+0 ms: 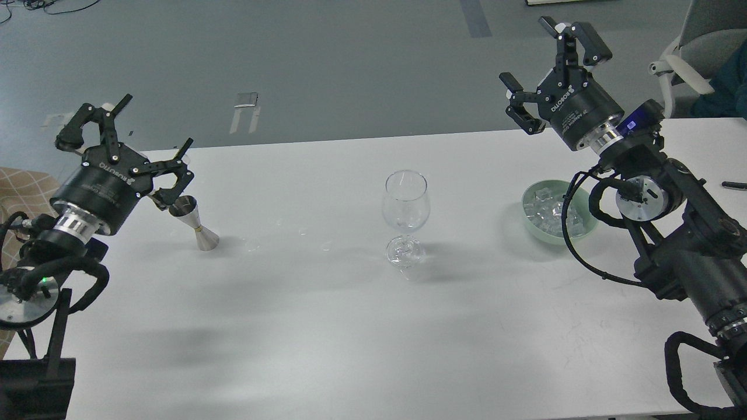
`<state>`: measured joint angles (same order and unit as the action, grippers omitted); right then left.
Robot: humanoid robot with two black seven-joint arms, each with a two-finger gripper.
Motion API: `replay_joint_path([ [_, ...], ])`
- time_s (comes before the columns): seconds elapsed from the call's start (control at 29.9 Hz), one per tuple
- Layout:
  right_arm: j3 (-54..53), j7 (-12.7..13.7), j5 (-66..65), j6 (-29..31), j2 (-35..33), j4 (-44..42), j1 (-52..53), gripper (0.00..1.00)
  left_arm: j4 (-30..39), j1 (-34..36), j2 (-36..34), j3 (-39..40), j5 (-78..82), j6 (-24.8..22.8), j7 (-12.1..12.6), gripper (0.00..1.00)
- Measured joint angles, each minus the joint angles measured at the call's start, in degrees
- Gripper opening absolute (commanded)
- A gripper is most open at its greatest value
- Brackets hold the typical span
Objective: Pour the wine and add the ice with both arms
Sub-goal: 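Lower the left gripper down to the small metal jigger, then close the left gripper around the metal jigger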
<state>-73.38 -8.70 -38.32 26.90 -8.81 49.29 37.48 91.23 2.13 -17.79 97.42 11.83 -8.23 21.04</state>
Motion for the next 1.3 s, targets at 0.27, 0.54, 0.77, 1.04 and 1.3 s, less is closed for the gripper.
replay_joint_path([
  [0.27,0.1,0.0,0.0,0.0,-0.1,-0.3,0.2,1.0,0.8,-10.2,3.3,3.7,-4.7,-0.3,0.1,0.95],
  [0.54,0.2,0.0,-0.1,0.0,-0.2,-0.3,0.3,1.0,-4.7,-11.0,11.0,3.0,-3.8,0.1,-0.7,0.96],
  [0.77,0.4,0.0,-0.1,0.0,-0.2,-0.3,0.1,1.0,-14.0,-7.7,13.0,2.9,-1.8,0.1,-2.6,0.96],
  [1.04,0.5,0.0,-0.3,0.0,-0.2,-0.3,-0.3,1.0,-21.9,-1.0,13.0,2.7,-1.4,-0.2,-3.7,0.98],
  [1.3,1.5,0.0,-0.8,0.0,-0.2,-0.3,0.2,1.0,-29.6,4.9,13.1,1.8,-1.4,-0.5,-4.0,0.98],
])
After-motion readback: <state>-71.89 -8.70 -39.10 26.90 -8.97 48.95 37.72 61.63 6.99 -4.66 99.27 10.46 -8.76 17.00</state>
